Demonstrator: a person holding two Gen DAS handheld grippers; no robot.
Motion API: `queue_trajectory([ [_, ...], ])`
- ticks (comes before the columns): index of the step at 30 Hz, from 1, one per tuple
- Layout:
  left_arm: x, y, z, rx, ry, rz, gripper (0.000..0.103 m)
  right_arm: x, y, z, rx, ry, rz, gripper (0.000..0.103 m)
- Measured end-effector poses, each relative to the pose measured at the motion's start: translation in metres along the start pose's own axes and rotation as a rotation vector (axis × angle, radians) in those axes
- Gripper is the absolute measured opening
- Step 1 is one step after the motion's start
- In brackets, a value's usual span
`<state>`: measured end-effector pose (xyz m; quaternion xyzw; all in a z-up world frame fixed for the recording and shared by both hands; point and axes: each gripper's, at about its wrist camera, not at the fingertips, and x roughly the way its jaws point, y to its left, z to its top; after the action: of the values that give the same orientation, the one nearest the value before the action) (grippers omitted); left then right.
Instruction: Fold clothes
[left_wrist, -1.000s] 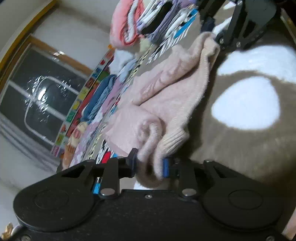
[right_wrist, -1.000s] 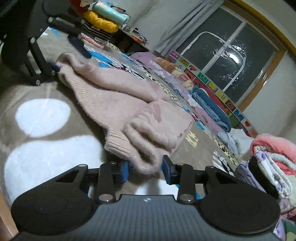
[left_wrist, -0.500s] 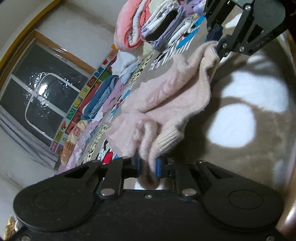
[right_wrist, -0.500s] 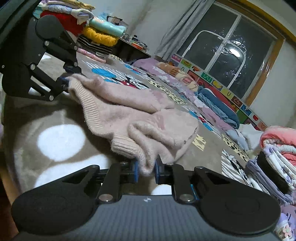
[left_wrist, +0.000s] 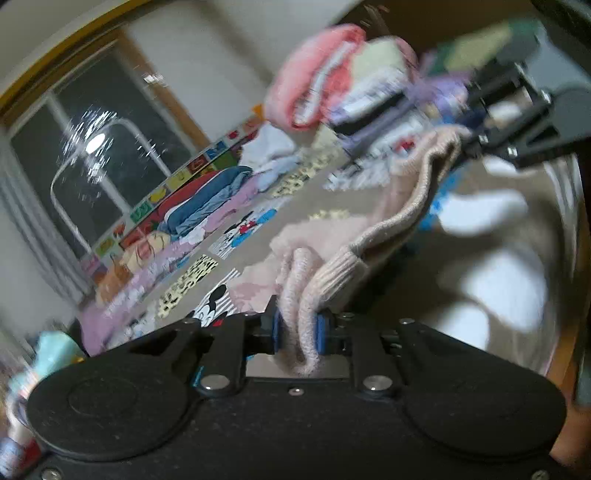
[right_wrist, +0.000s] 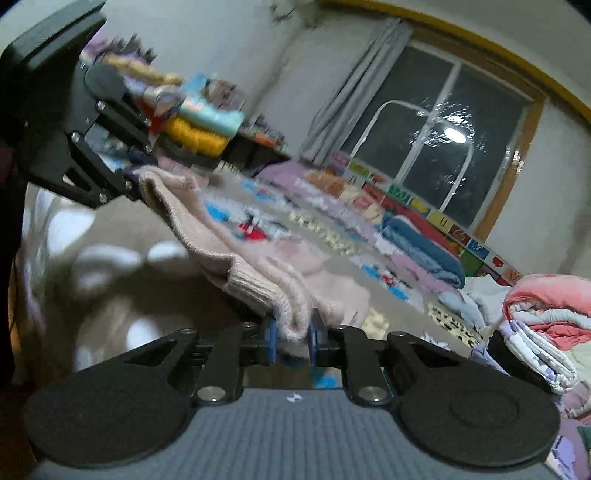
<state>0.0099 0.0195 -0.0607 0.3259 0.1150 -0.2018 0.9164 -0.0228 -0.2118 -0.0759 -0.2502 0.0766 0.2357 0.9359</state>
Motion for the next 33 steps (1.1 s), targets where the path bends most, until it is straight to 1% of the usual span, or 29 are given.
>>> queue_trajectory([
  [2,0.007,0.011,0.003,-0.062,-0.018,-0.002,0.021,0.006,-0.014,0.006,0.04,-0.034,-0.01,0.018],
  [7,0.032,0.046,0.013,-0.222,-0.067,-0.054,0.024,0.032,-0.049,0.014,0.155,-0.1,-0.026,0.018],
  [9,0.046,0.064,0.014,-0.291,-0.082,-0.096,0.027,0.044,-0.063,0.015,0.213,-0.118,-0.018,0.018],
  [14,0.08,0.101,0.01,-0.474,-0.112,-0.195,0.029,0.085,-0.103,0.01,0.377,-0.131,0.023,0.018],
  [17,0.107,0.12,0.0,-0.618,-0.127,-0.266,0.028,0.113,-0.123,0.002,0.483,-0.124,0.053,0.018],
  [21,0.137,0.133,-0.022,-0.818,-0.136,-0.338,0.028,0.151,-0.144,-0.02,0.651,-0.09,0.103,0.018],
  [23,0.15,0.136,-0.037,-0.916,-0.119,-0.358,0.029,0.166,-0.15,-0.033,0.739,-0.077,0.127,0.018],
  [25,0.162,0.138,-0.048,-0.987,-0.086,-0.38,0.029,0.178,-0.153,-0.047,0.821,-0.065,0.151,0.018],
  [26,0.168,0.139,-0.053,-1.022,-0.07,-0.39,0.033,0.182,-0.154,-0.053,0.86,-0.06,0.163,0.019],
  [27,0.171,0.139,-0.057,-1.048,-0.053,-0.393,0.043,0.184,-0.154,-0.059,0.893,-0.055,0.178,0.019],
  [29,0.171,0.143,-0.065,-1.098,-0.034,-0.401,0.052,0.188,-0.154,-0.067,0.949,-0.045,0.209,0.019],
  [31,0.167,0.146,-0.071,-1.143,-0.028,-0.422,0.057,0.191,-0.154,-0.071,0.986,-0.039,0.229,0.018],
  [33,0.158,0.15,-0.075,-1.158,-0.025,-0.427,0.062,0.192,-0.155,-0.076,1.035,-0.038,0.238,0.018],
])
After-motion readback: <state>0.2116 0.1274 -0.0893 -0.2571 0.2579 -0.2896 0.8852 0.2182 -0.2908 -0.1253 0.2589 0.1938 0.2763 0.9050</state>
